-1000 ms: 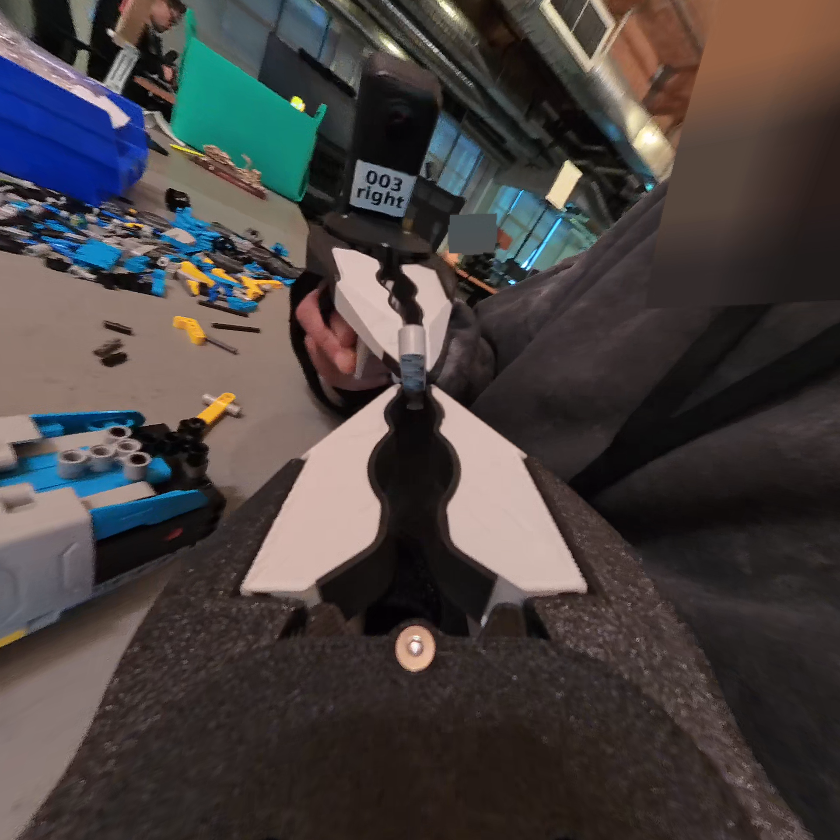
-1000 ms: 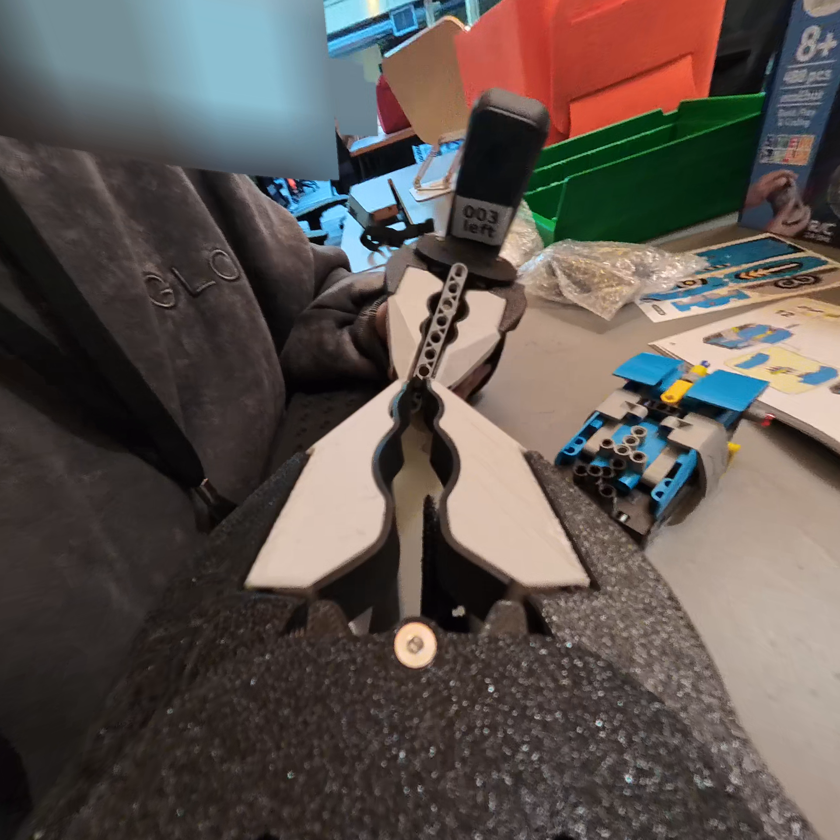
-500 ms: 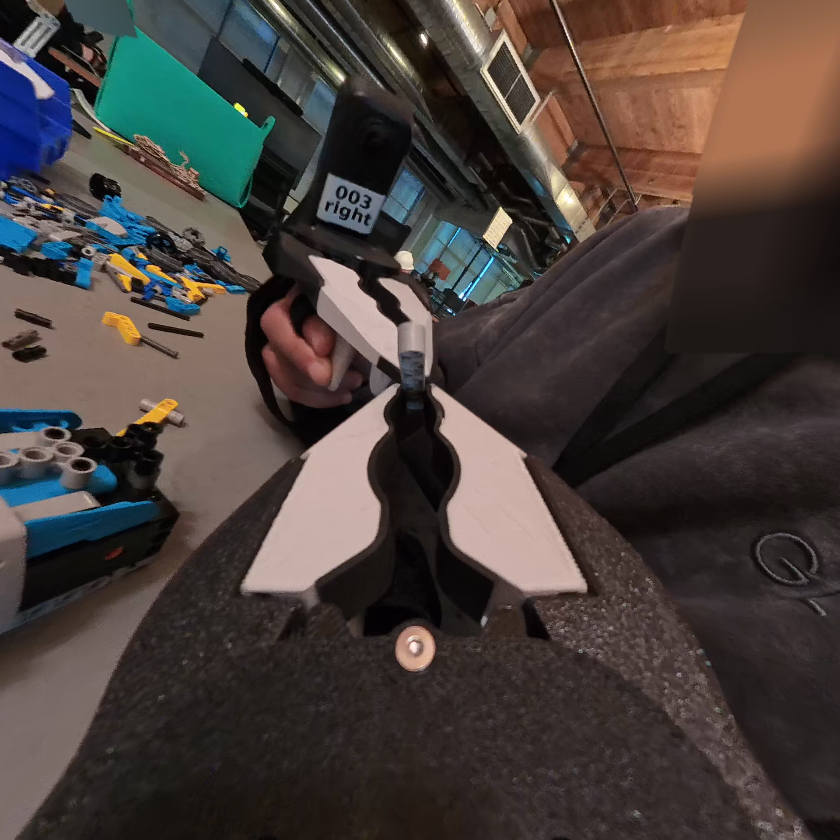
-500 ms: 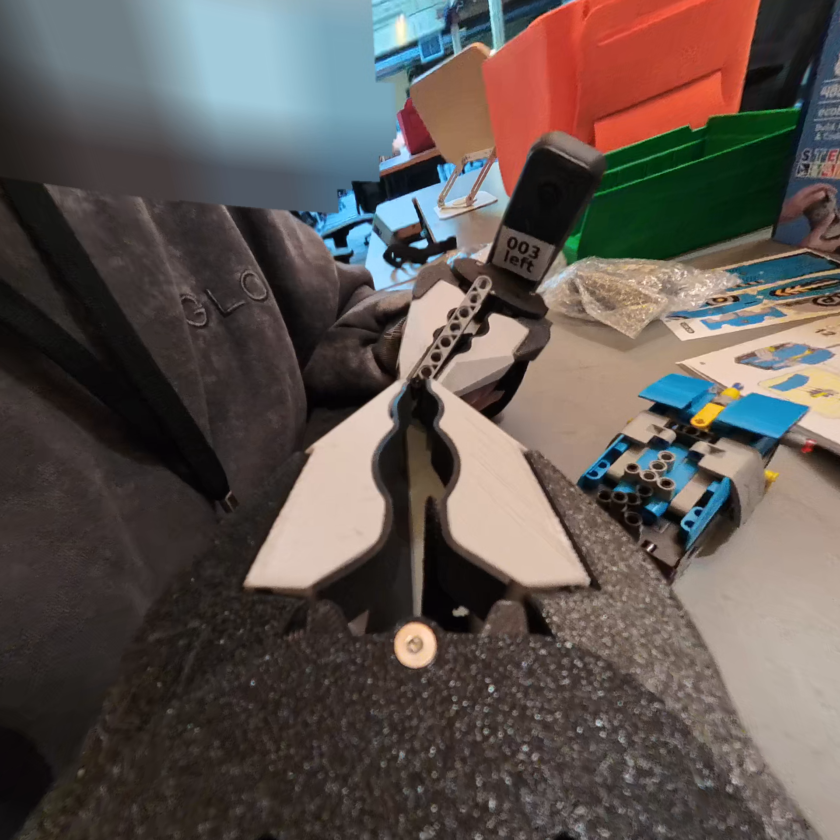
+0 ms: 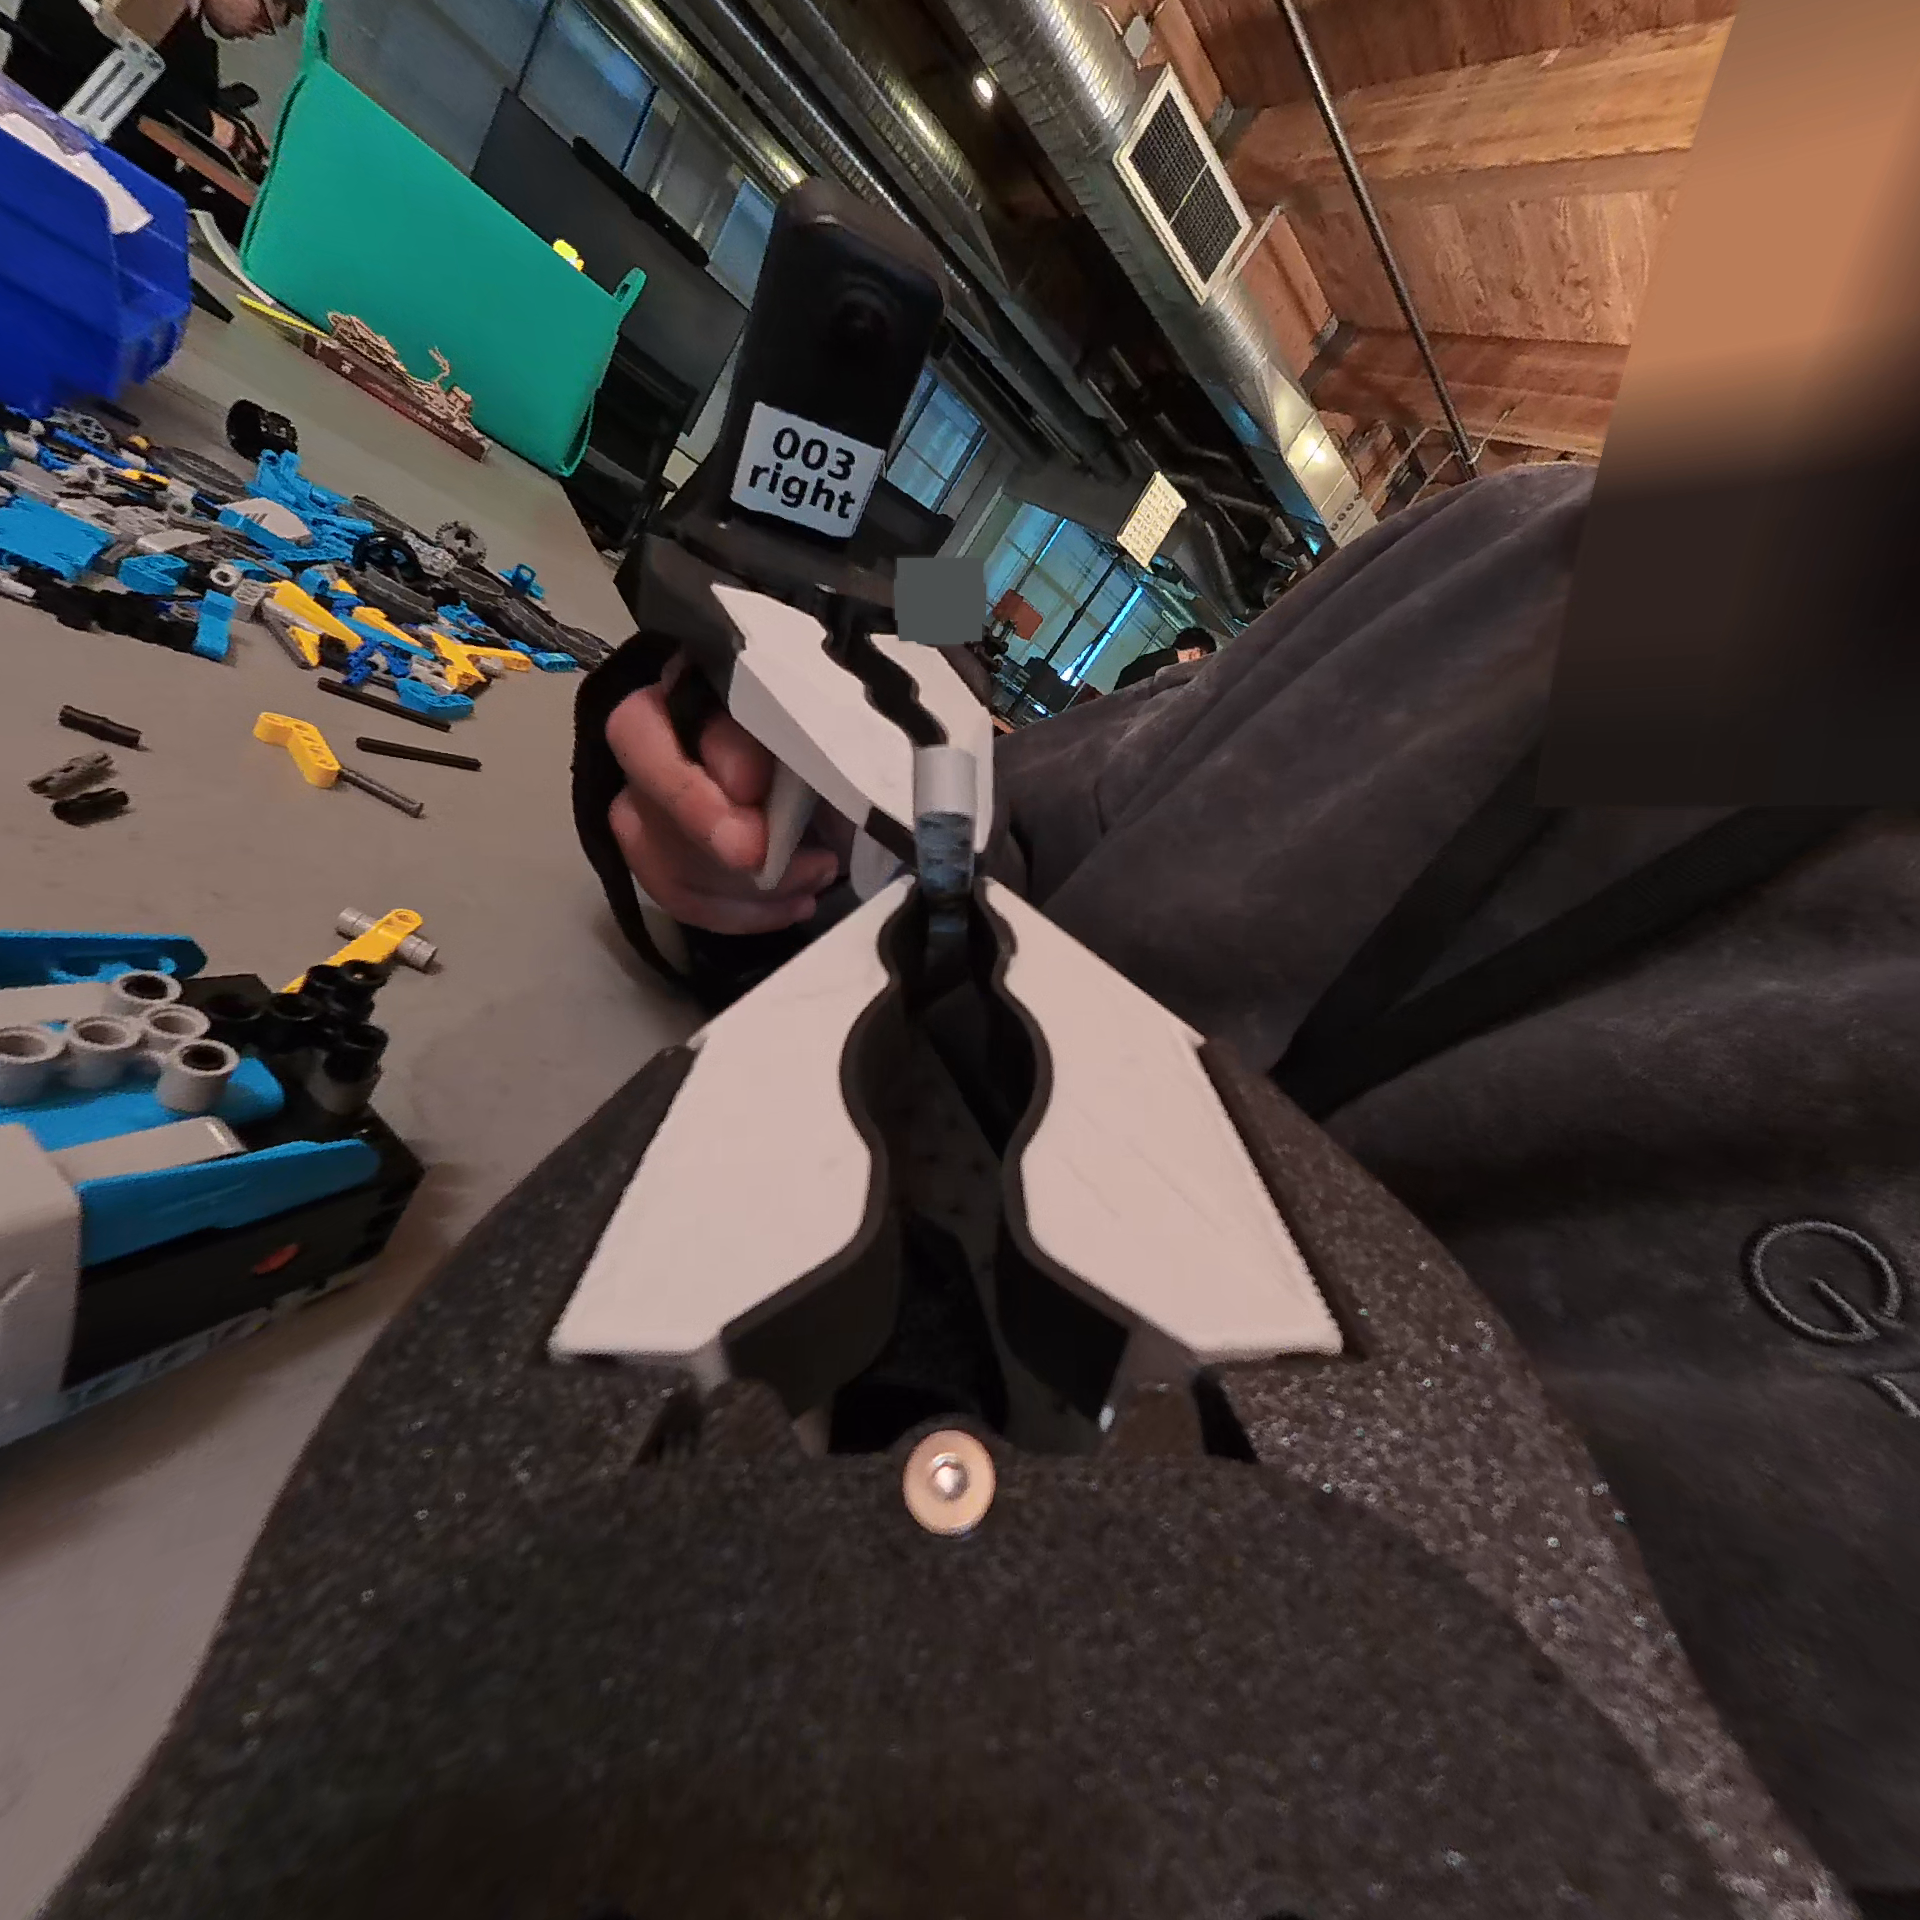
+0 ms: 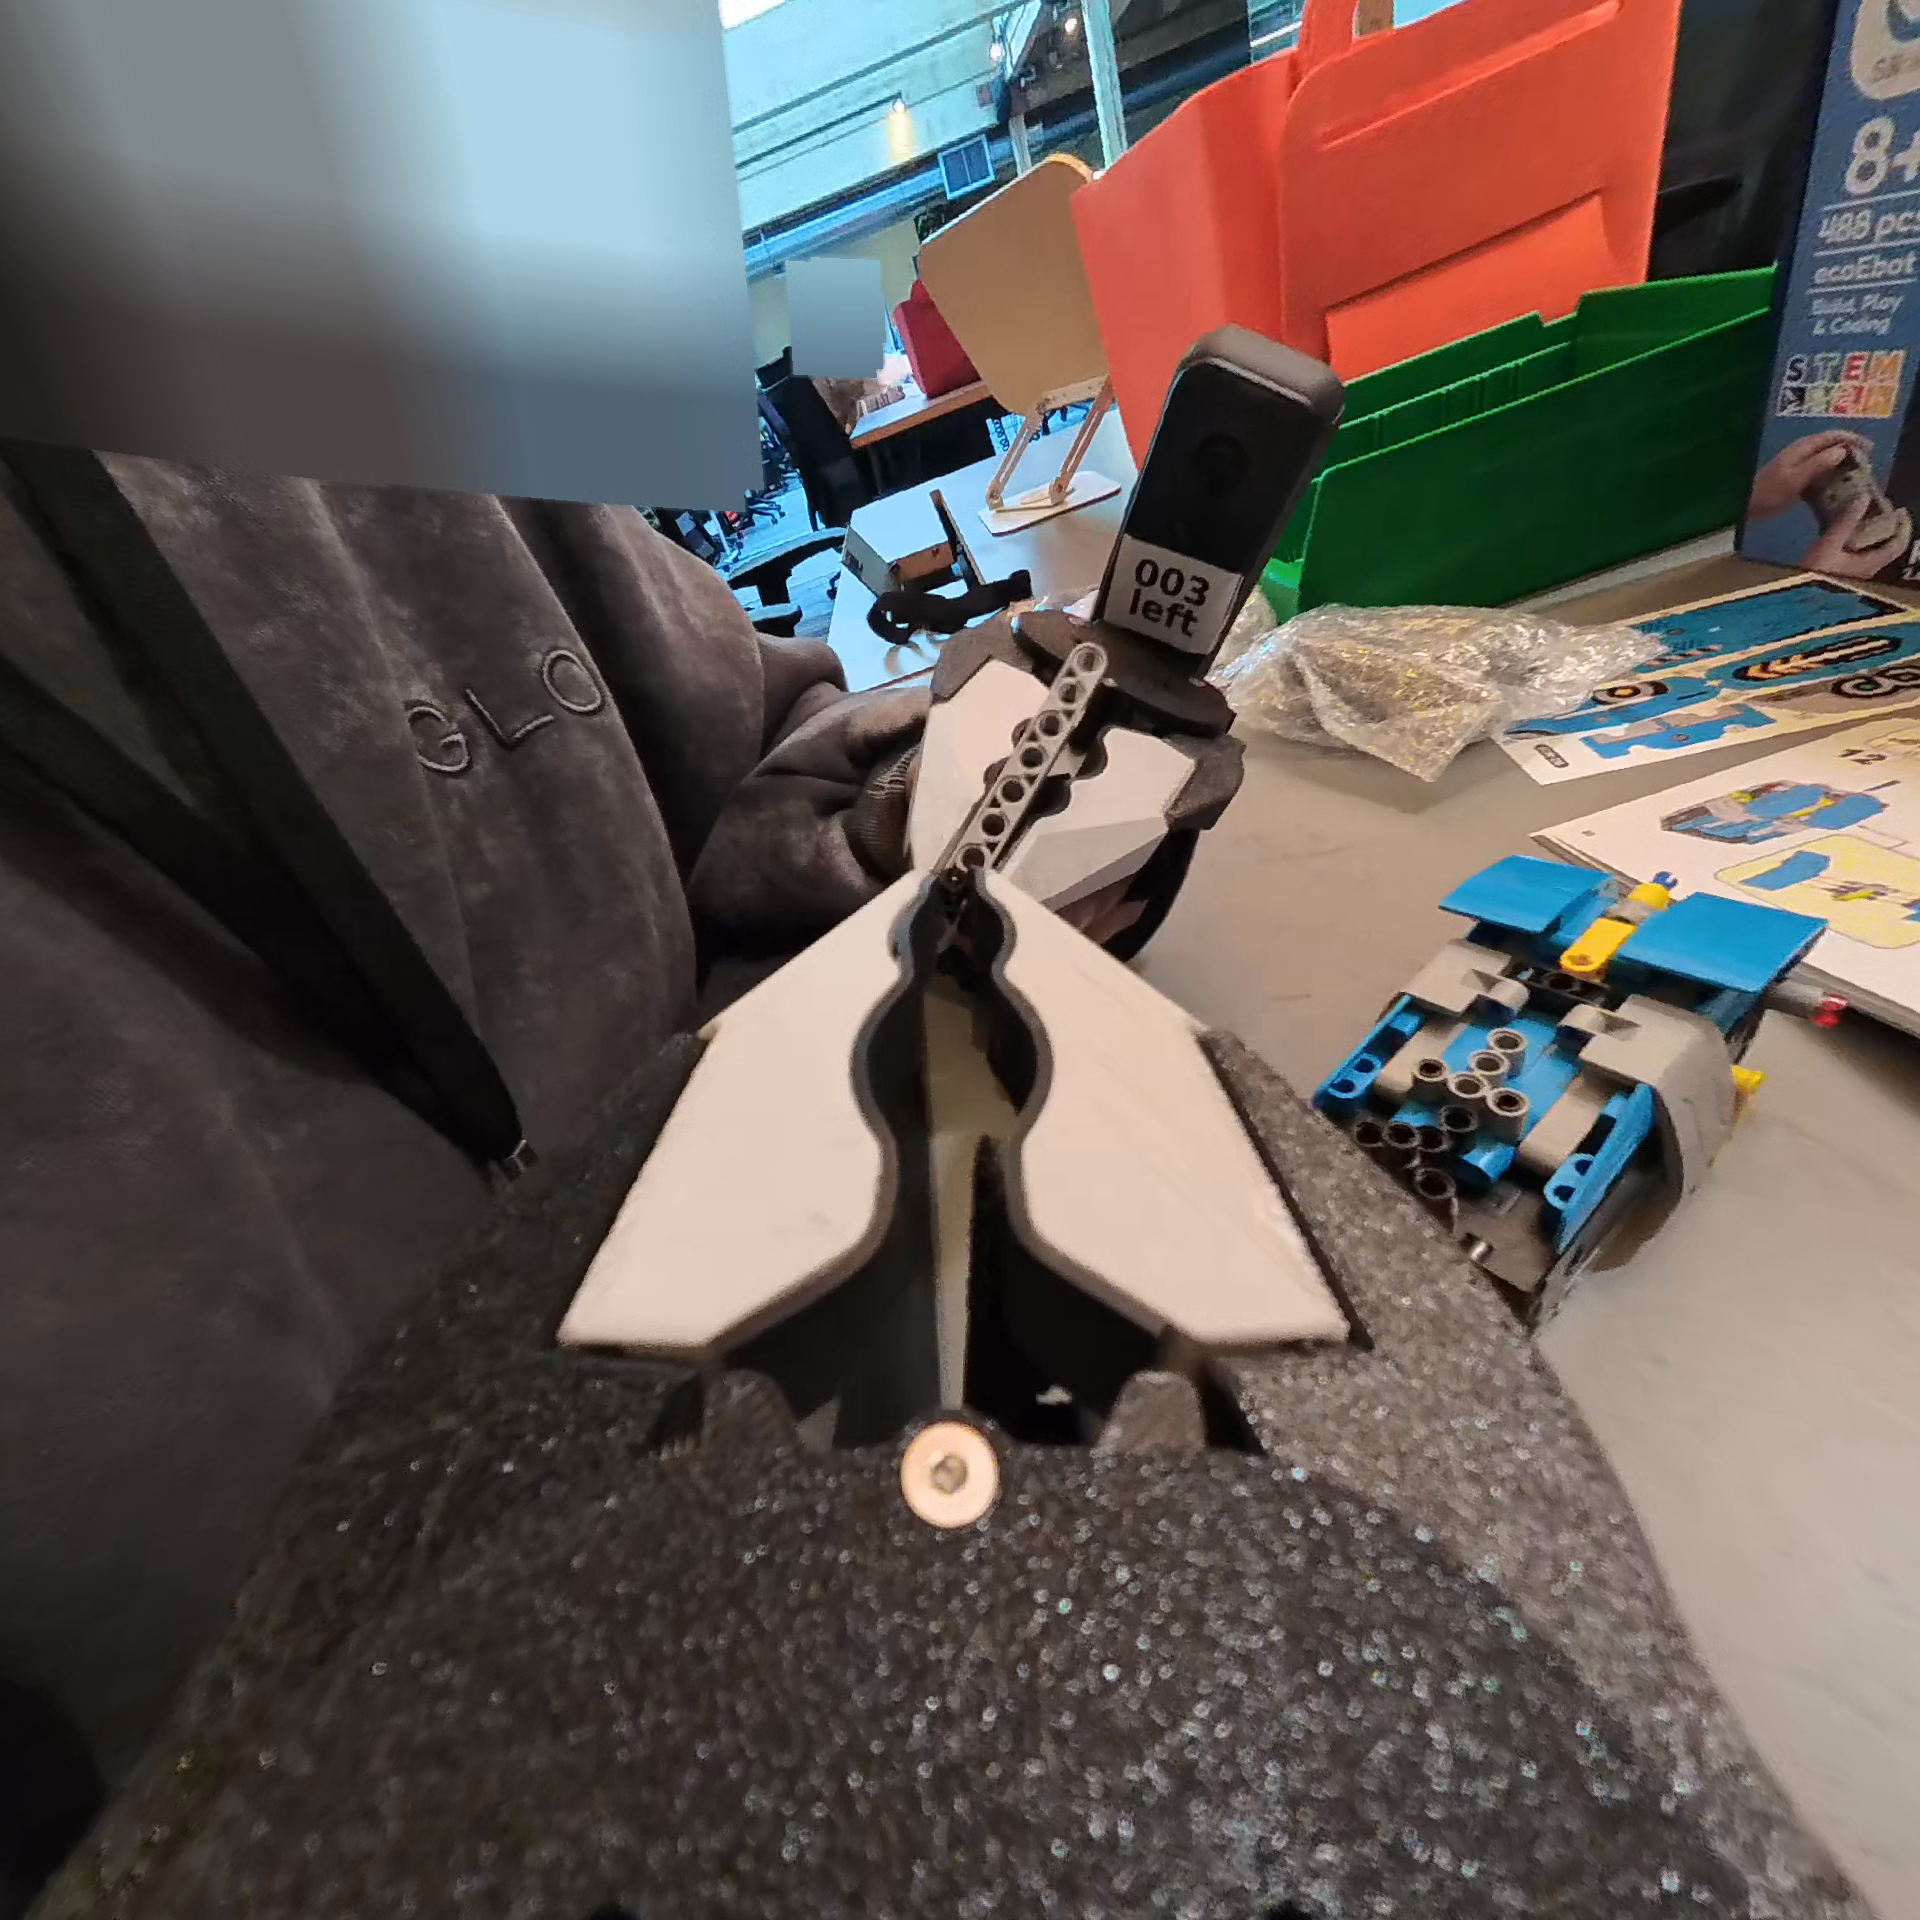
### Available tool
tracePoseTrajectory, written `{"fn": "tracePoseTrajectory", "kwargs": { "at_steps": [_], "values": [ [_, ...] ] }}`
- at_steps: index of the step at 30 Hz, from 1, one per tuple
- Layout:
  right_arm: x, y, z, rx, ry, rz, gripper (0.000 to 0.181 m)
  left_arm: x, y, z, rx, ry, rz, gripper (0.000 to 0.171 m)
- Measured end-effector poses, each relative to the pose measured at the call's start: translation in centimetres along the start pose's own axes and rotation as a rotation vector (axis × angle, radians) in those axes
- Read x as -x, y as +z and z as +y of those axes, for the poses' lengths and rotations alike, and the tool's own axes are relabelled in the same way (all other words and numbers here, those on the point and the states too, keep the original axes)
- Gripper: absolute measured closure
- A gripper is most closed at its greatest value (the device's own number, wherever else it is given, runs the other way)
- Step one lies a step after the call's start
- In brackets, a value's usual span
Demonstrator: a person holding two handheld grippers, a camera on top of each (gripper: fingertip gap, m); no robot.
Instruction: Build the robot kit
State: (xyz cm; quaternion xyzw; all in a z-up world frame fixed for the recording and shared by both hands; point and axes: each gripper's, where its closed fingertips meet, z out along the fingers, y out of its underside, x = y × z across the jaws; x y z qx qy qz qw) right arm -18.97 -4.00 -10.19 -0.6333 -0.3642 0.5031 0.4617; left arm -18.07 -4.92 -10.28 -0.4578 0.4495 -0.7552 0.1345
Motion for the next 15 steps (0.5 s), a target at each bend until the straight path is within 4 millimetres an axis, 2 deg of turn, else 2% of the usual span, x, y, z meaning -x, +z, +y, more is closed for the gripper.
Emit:
{"fn": "tracePoseTrajectory", "kwargs": {
  "at_steps": [6, 10, 13, 15],
  "values": [
    [0.0, -0.1, 0.8, 0.039, -0.049, 0.018, 0.178, 0.3, 0.2, 0.4, 0.007, -0.027, 0.0, 0.167],
    [0.2, -0.1, 0.2, 0.001, -0.044, 0.01, 0.178, -0.1, 0.2, -0.2, -0.038, -0.069, 0.044, 0.167],
    [0.1, -0.1, -0.5, -0.05, 0.012, -0.025, 0.177, -0.2, 0.2, -0.6, -0.041, -0.028, 0.031, 0.166],
    [0.1, -0.4, -0.7, -0.058, 0.021, -0.027, 0.165, -0.3, 0.2, -0.5, -0.038, -0.029, 0.03, 0.166]
  ]
}}
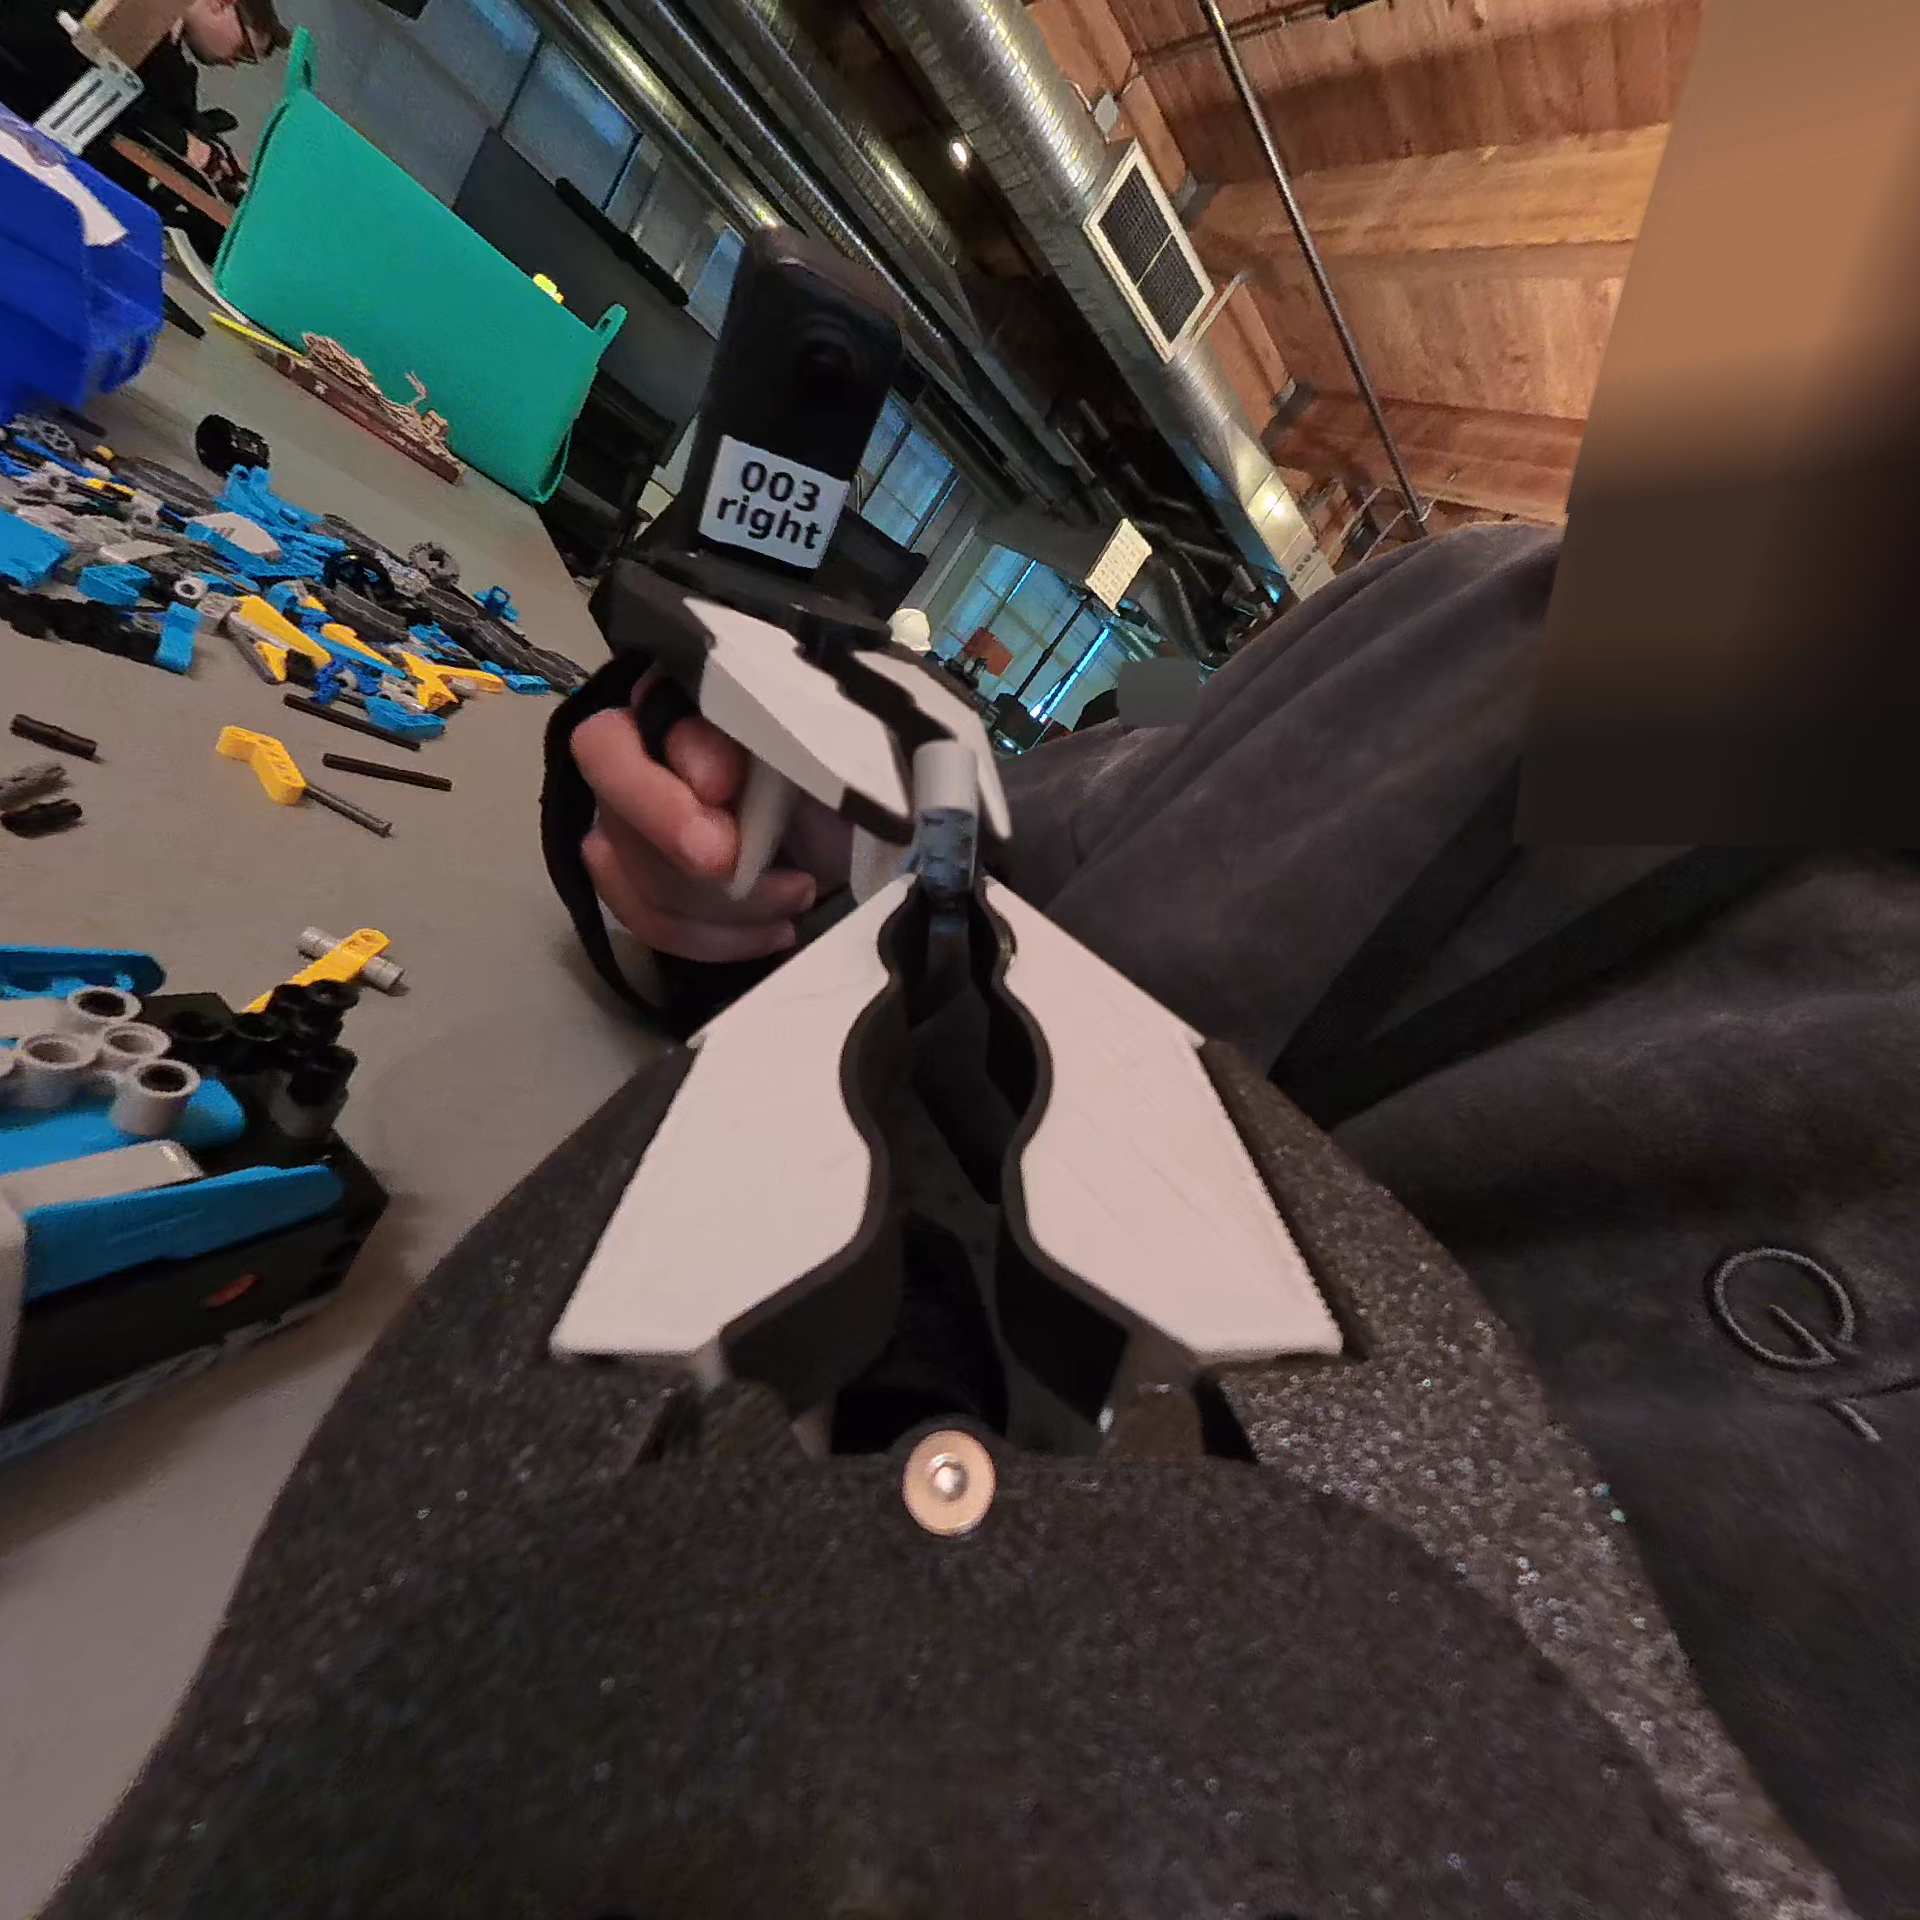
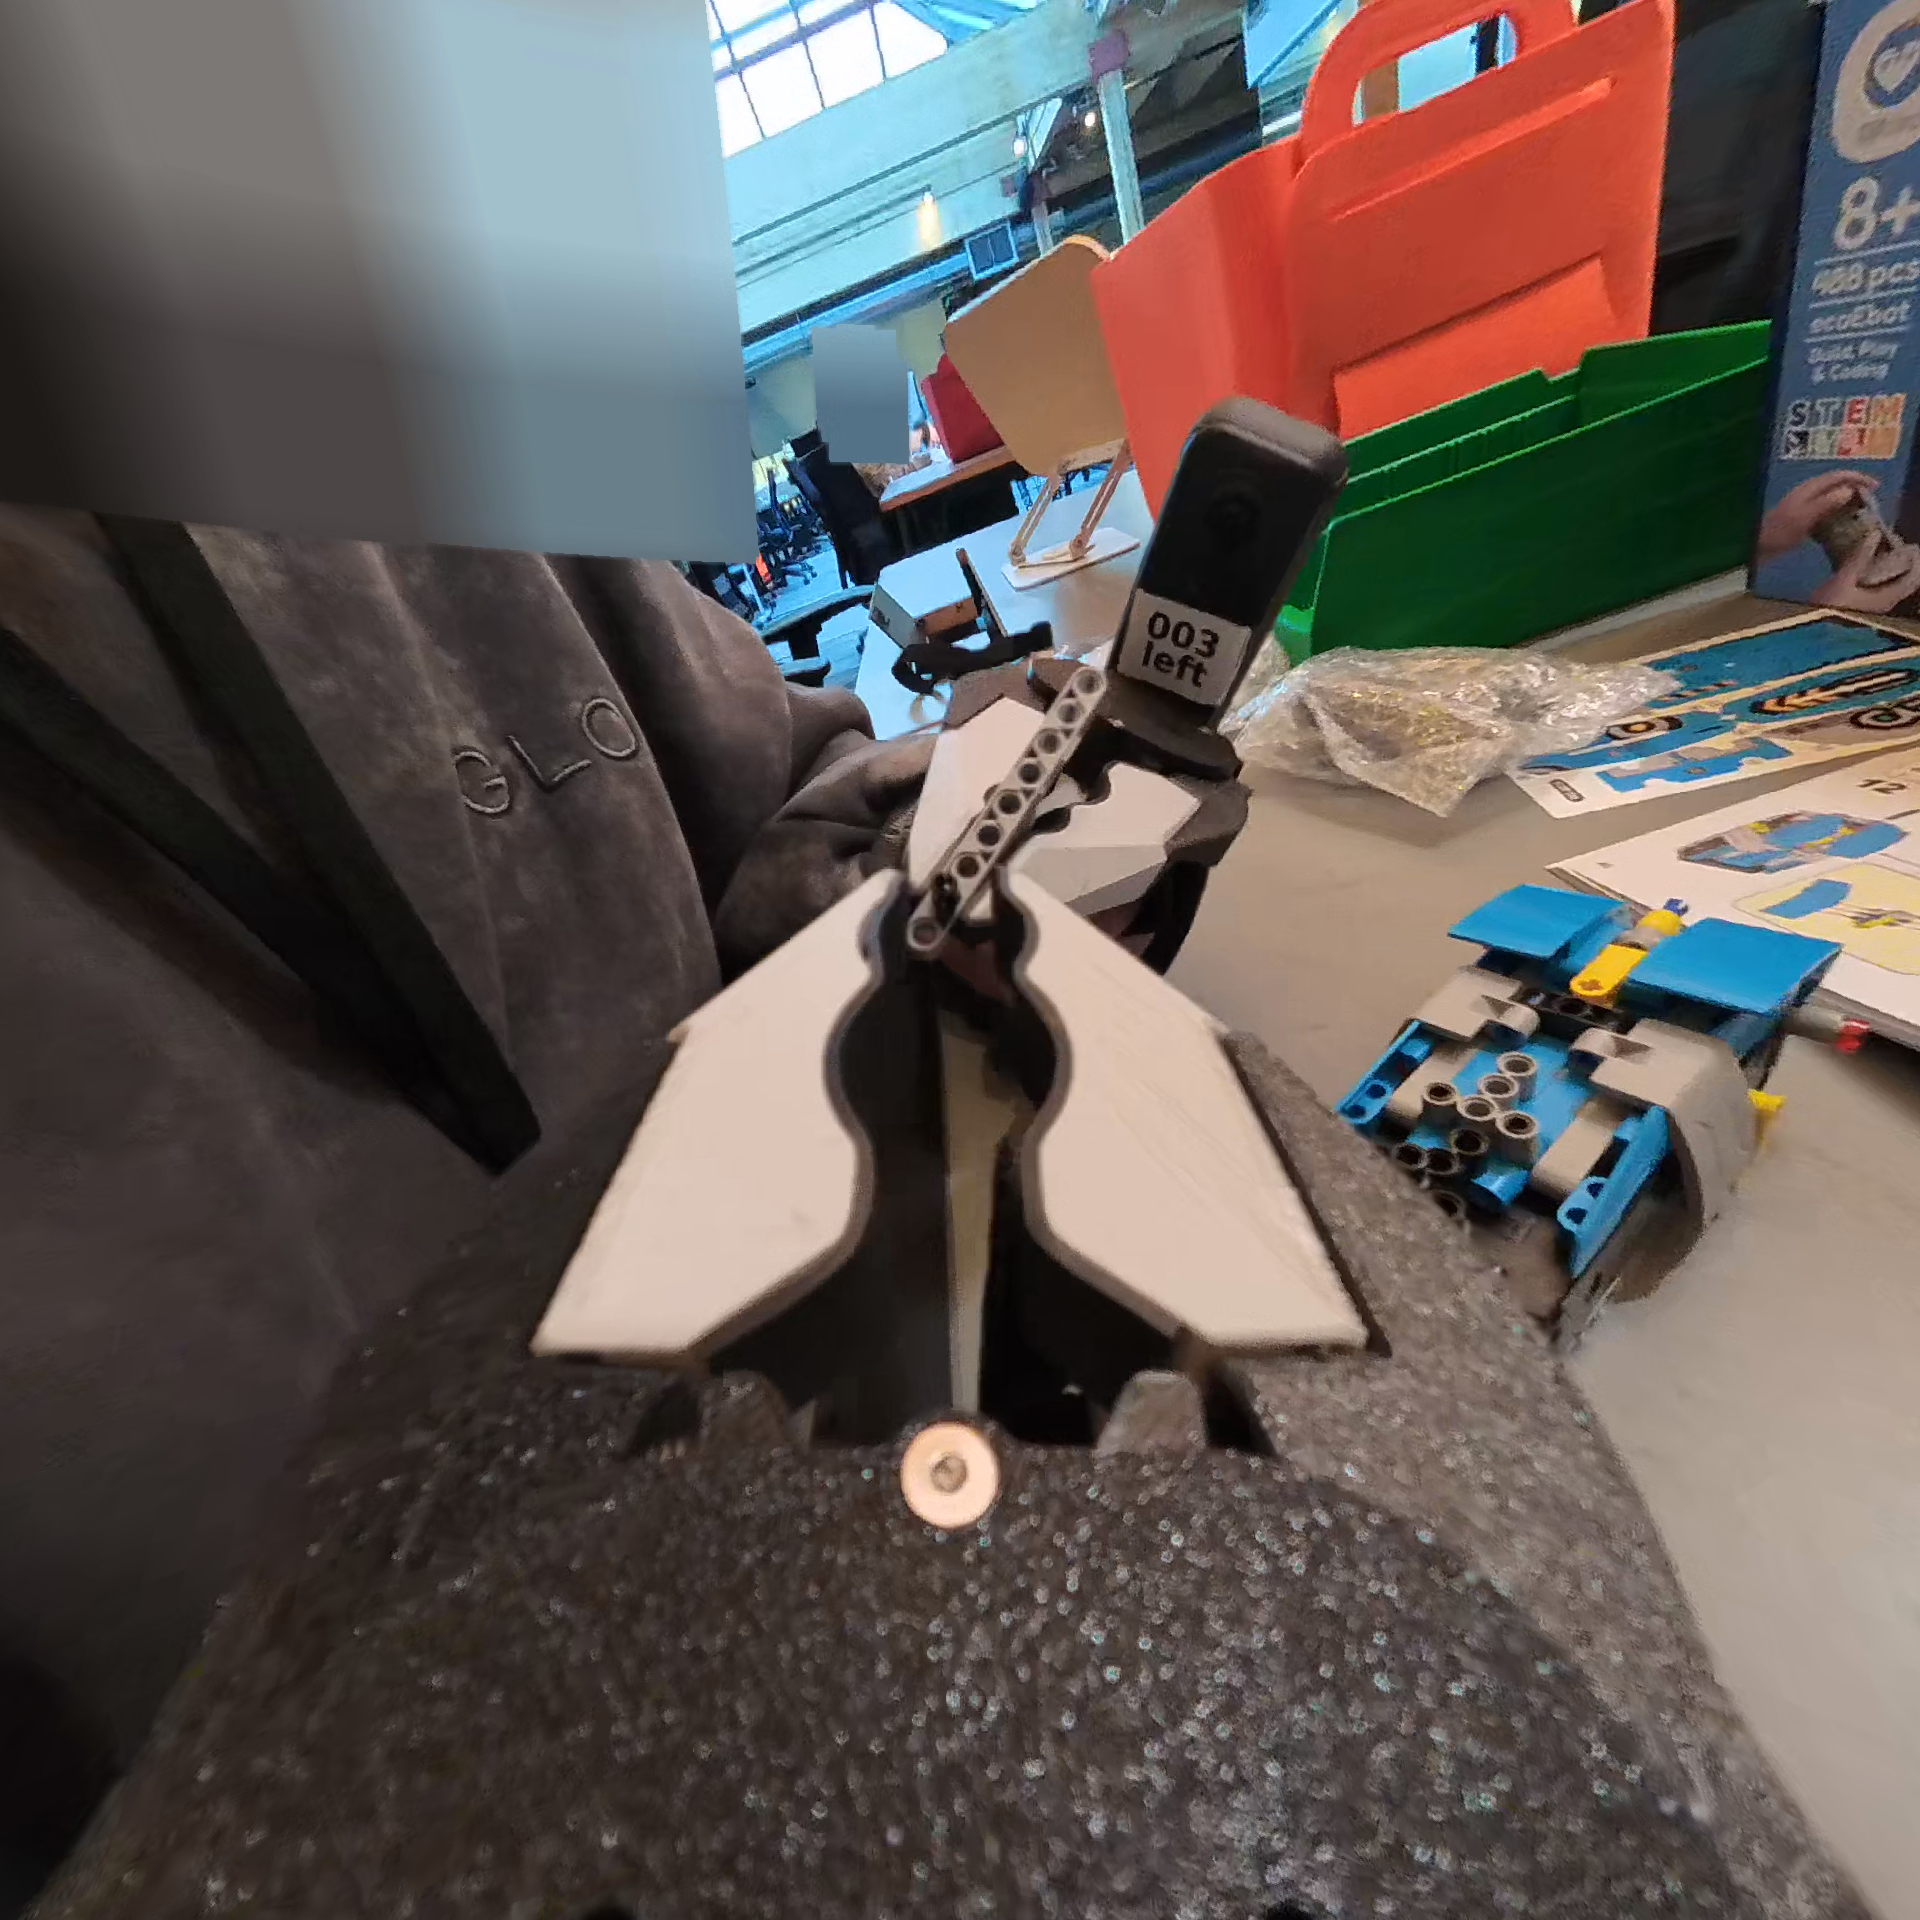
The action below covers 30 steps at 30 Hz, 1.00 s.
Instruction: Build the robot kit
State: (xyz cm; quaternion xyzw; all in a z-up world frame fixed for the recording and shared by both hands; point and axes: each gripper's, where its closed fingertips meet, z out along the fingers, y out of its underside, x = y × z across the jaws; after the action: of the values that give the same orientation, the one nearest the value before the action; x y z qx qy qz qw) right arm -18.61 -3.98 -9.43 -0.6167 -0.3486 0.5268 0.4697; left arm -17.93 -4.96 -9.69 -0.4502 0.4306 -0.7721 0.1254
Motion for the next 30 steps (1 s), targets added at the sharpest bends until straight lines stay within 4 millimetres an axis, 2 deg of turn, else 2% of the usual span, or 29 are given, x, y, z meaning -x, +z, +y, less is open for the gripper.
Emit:
{"fn": "tracePoseTrajectory", "kwargs": {
  "at_steps": [3, 8, 12, 14, 15, 18, 22, 30],
  "values": [
    [0.21, 0.01, -0.09, -0.007, -0.004, -0.007, 0.166, 0.14, -0.13, -0.04, -0.001, -0.004, -0.006, 0.166],
    [0.14, -0.06, -0.23, -0.013, -0.015, 0.0, 0.181, 0.28, -0.02, 0.28, 0.015, -0.004, -0.015, 0.166],
    [0.21, 0.27, 0.34, 0.016, -0.023, -0.002, 0.181, 0.47, 0.14, 0.72, 0.036, -0.006, -0.025, 0.166],
    [0.31, 0.14, -0.01, -0.001, -0.018, -0.008, 0.18, 0.21, 0.13, 0.5, 0.024, 0.002, -0.015, 0.166],
    [-0.06, -0.1, -0.18, -0.008, -0.017, 0.013, 0.173, 0.15, 0.04, 0.34, 0.016, 0.003, -0.012, 0.166],
    [-0.03, -0.34, -0.15, -0.011, -0.012, 0.011, 0.17, 0.27, -0.27, -0.07, -0.006, -0.012, -0.01, 0.166],
    [-0.05, -0.09, -0.12, -0.009, -0.015, 0.011, 0.177, 0.15, -0.12, 0.13, 0.005, -0.003, -0.009, 0.165],
    [-0.13, -0.09, 0.68, 0.034, -0.021, 0.018, 0.179, 0.45, -0.03, 0.51, 0.011, -0.022, -0.016, 0.167]
  ]
}}
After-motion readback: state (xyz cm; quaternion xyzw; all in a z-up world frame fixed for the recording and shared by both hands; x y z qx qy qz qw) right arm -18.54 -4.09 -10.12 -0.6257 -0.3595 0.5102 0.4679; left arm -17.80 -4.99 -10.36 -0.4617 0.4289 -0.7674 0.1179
